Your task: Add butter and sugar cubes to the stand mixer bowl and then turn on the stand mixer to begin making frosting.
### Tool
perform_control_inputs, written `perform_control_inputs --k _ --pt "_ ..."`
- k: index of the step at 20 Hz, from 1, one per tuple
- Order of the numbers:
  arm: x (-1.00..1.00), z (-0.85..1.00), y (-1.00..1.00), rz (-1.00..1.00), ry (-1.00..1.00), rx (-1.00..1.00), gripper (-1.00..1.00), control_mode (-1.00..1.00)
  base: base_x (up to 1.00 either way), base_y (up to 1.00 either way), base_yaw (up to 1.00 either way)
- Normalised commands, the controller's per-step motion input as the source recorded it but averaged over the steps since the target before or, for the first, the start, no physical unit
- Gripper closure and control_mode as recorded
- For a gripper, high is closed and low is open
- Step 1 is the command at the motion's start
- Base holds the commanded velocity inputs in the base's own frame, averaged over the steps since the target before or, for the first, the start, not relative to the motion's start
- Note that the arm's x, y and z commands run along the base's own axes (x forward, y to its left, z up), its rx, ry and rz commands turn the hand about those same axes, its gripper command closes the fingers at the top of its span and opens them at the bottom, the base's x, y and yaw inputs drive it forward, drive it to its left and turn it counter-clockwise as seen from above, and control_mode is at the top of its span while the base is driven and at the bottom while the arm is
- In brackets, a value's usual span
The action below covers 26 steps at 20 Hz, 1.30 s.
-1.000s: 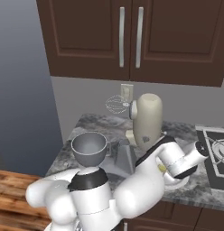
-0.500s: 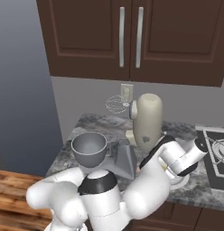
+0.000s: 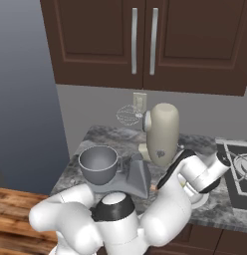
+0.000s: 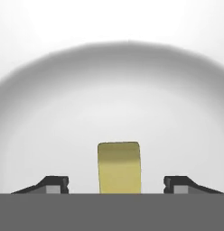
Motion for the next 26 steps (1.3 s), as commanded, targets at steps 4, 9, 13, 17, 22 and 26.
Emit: perform_control_inputs --k 4,9,13,17,22,26 --pt "0.0 -0.08 0.0 0.0 0.0 0.0 1.0 -1.0 0.0 0.0 0.0" --pt "-0.25 -0.06 0.0 -0.01 -0.01 0.0 1.0 -1.0 0.0 0.0 0.0" --pt "-0.5 0.01 0.0 -0.11 -0.12 0.0 1.0 -1.0 0.0 0.0 0.0" --pt "-0.62 0.25 0.03 -0.08 -0.2 0.0 1.0 -1.0 0.0 0.0 0.0" --pt "-0.62 0.43 0.36 -0.01 -0.22 -0.03 1.0 -1.0 0.0 0.0 0.0" --pt "-0.51 0.43 0.59 0.01 -0.19 -0.06 1.0 -1.0 0.0 0.0 0.0"
